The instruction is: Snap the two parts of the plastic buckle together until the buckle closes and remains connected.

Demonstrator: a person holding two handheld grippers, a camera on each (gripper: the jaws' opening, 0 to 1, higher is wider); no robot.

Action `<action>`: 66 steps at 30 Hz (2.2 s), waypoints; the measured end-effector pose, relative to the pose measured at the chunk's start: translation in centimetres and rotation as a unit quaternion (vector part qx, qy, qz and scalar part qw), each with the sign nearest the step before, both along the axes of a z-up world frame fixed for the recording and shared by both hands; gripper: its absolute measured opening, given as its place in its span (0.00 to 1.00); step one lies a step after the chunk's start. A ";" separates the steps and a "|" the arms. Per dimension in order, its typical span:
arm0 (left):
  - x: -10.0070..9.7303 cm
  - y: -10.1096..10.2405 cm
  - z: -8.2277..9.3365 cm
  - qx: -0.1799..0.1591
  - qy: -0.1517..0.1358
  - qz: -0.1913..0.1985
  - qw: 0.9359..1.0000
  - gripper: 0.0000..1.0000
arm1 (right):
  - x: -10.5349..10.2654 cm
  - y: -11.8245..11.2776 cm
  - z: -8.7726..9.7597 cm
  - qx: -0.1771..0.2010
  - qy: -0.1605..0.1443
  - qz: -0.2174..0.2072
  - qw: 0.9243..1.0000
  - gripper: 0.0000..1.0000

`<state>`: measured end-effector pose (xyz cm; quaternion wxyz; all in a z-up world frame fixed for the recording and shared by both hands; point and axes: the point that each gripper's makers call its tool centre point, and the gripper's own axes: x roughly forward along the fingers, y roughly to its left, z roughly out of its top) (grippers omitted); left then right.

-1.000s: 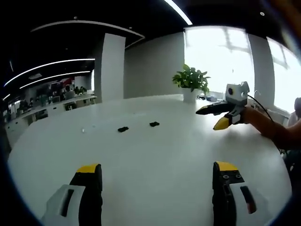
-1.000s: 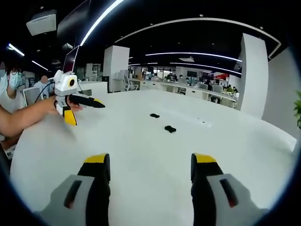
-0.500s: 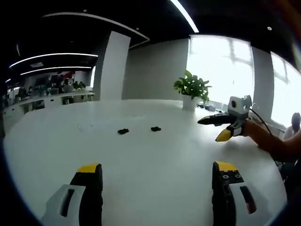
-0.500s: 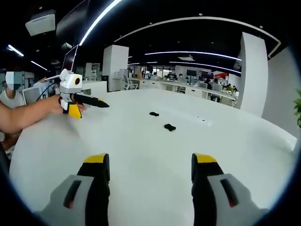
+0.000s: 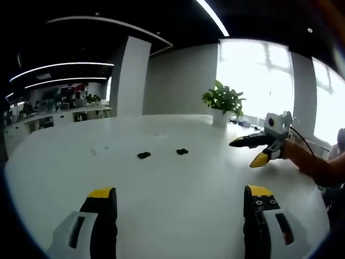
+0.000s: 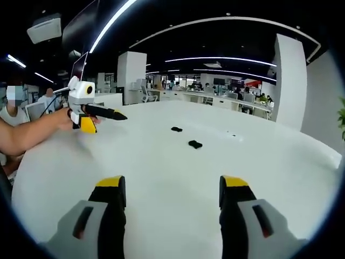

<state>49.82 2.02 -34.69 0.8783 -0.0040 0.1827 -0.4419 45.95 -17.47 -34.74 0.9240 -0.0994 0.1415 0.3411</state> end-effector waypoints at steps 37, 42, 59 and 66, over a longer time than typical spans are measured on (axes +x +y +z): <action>3.7 -0.5 0.5 -0.005 0.000 0.016 1.000 0.99 | 2.8 0.7 0.3 0.013 -0.001 0.002 1.000 0.67; 3.5 -0.7 -0.1 0.008 -0.002 0.009 1.000 0.99 | 2.9 1.0 0.2 0.014 0.002 0.002 1.000 0.67; 4.6 -0.8 -0.8 -0.001 0.000 0.020 1.000 0.99 | 3.9 1.2 0.0 -0.001 -0.009 0.002 1.000 0.68; 5.2 -0.3 -0.5 0.005 -0.011 0.040 0.999 0.99 | 5.0 1.5 0.5 0.019 -0.006 -0.001 1.000 0.68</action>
